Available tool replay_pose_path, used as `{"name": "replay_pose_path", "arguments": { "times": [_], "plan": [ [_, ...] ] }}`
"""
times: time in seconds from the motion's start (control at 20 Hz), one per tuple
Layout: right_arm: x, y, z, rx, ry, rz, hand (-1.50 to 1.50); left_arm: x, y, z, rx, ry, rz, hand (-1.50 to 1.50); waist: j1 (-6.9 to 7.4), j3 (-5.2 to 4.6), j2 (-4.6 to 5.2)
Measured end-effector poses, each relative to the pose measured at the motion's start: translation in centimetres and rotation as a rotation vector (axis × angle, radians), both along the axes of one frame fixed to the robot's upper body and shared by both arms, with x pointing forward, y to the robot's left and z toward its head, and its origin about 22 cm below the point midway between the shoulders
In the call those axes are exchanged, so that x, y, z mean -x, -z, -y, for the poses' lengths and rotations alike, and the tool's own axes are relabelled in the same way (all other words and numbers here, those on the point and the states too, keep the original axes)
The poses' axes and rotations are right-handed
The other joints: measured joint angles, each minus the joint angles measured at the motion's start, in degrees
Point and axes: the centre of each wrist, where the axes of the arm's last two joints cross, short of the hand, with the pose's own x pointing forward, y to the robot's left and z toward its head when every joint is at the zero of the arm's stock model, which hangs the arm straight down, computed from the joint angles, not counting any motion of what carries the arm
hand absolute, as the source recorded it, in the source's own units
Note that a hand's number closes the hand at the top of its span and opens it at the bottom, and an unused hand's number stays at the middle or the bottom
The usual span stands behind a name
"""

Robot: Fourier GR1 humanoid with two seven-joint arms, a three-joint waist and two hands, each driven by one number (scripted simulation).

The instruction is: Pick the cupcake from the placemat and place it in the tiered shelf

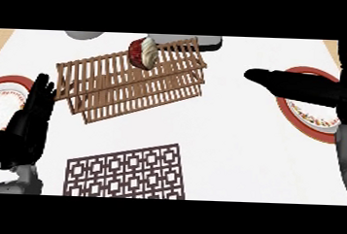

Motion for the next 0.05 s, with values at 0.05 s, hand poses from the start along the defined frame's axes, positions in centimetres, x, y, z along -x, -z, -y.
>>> {"name": "replay_pose_path", "arguments": {
  "times": [0.05],
  "plan": [
    [0.6,0.0,0.51,-0.005,-0.001,0.002,-1.5,-0.1,0.01,0.0,0.002,0.005,-0.001,0.0,0.18,0.0,0.04]
  ]
}}
